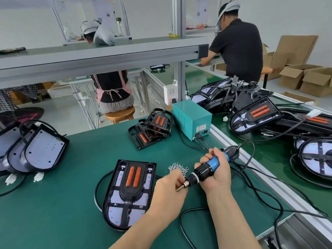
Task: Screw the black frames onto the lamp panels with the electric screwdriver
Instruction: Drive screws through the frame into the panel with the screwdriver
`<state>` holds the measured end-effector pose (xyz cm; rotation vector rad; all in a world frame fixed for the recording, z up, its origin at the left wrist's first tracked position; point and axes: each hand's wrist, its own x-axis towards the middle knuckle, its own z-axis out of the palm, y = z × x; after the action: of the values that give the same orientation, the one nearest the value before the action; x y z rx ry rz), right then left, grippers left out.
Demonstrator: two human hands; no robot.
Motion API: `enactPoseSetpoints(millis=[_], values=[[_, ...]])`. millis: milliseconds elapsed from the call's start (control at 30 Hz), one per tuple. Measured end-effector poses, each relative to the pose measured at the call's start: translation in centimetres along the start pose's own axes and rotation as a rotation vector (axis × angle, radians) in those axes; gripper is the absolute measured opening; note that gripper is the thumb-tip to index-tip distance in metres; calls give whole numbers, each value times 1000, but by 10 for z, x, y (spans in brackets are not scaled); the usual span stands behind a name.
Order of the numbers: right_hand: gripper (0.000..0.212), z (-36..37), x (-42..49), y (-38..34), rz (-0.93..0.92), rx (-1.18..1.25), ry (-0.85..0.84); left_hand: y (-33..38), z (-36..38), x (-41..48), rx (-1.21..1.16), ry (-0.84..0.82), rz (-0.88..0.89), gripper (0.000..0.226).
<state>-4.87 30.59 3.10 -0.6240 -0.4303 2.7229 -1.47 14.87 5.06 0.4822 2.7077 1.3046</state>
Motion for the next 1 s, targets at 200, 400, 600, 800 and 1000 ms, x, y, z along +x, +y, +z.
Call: enactPoseSetpoints(millis=[200,400,600,800,1000], values=[[15,0,1,0,-10,-16,-2,-1,-2,-5,129,-150,-4,23],[15,0,0,0,0,-19,-7,10,-10,1,-474,-214,-350,19],[14,0,1,0,-6,-7,-3,-1,1,-11,539,74,320,14],[14,-1,2,-1,-13,-6,-9,-4,0,-13,297,106,172,21],[14,-1,3,-1,-10,4,-4,-5,-11,-14,-19,-98,-120,22]])
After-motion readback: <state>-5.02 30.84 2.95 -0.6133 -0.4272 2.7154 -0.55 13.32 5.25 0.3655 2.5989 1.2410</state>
